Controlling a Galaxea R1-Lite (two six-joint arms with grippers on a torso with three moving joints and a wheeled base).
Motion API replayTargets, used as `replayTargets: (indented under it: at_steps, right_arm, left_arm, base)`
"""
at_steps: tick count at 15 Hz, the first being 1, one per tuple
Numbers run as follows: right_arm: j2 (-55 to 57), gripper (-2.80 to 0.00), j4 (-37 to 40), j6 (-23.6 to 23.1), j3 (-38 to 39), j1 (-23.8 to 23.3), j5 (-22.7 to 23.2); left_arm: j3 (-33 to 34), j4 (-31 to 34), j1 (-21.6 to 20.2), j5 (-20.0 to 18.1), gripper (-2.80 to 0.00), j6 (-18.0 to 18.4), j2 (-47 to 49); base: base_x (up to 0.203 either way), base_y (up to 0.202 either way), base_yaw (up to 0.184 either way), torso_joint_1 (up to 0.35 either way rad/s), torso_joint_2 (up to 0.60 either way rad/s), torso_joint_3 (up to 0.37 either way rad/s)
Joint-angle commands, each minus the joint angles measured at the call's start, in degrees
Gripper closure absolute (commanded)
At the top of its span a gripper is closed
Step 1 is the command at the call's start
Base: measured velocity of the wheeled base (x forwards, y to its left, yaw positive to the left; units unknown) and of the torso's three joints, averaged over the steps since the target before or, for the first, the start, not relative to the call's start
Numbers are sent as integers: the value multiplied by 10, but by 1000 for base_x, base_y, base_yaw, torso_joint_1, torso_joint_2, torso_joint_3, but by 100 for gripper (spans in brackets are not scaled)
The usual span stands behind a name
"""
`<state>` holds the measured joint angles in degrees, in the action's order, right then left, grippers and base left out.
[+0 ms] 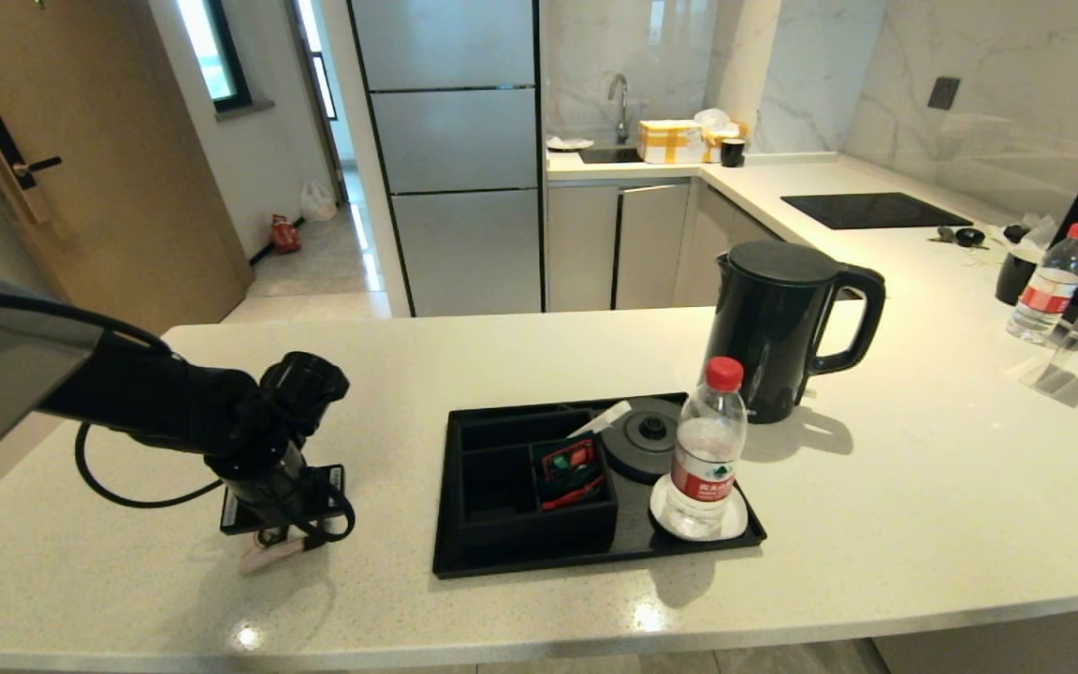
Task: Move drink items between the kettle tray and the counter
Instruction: Return the tea bag to its original position
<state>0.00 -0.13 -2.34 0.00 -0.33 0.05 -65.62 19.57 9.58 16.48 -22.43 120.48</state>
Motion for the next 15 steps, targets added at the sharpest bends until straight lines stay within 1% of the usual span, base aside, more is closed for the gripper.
replayTargets:
  at_steps: [1,3,12,15]
  right_arm:
    - [0,0,0,0,1,0,0]
    - [0,0,0,0,1,0,0]
    - [0,0,0,0,1,0,0]
    - [0,0,0,0,1,0,0]
  left_arm:
    - [1,3,0,0,0,-2,11]
    - [3,-2,-1,0,0,-4,22]
    - [4,-3,0,0,0,-6,14]
    - [10,-5,1,9,0,-9,15]
  base:
    - [0,0,0,0,0,0]
    - [0,0,0,0,0,0]
    - [0,0,0,0,0,0]
    - [0,0,0,0,0,0]
